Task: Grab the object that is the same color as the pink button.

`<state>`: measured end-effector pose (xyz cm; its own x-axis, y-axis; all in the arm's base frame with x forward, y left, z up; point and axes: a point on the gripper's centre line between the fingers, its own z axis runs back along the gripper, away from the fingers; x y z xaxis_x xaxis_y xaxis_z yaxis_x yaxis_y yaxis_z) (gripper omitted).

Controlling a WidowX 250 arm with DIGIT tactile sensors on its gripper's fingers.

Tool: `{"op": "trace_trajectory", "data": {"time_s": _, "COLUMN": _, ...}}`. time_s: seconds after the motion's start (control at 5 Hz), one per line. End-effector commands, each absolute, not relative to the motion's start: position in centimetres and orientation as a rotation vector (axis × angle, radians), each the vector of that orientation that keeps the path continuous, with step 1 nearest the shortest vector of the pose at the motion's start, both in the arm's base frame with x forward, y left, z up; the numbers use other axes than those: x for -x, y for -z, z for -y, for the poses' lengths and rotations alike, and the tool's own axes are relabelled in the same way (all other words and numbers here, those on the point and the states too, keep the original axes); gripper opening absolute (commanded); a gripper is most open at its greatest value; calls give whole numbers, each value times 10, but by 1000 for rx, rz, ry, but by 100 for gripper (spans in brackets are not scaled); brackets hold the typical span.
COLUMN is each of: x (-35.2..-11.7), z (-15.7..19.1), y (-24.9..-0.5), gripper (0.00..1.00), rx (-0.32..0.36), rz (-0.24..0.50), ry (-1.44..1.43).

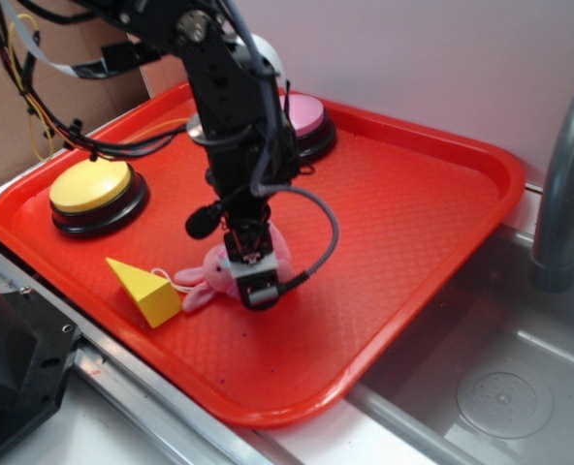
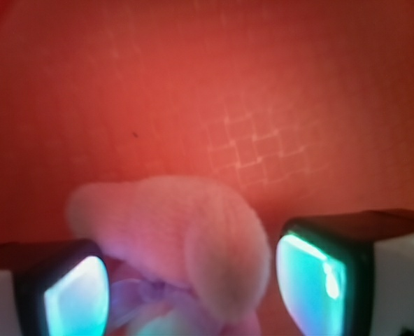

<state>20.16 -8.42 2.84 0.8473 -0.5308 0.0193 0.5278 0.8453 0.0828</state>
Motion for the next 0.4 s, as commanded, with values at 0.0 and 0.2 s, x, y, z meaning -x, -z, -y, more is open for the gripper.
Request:
{"op": "trace_trajectory", "data": {"time_s": 0.0, "x": -205, "z": 88, "y": -28, "gripper": 18, "rx": -76, "rz": 48, "ry": 579}}
{"op": "trace_trajectory", "data": {"time_s": 0.2, "x": -207, "z": 84, "y": -35, "gripper": 0, "rx": -69, "rz": 53, "ry": 546}}
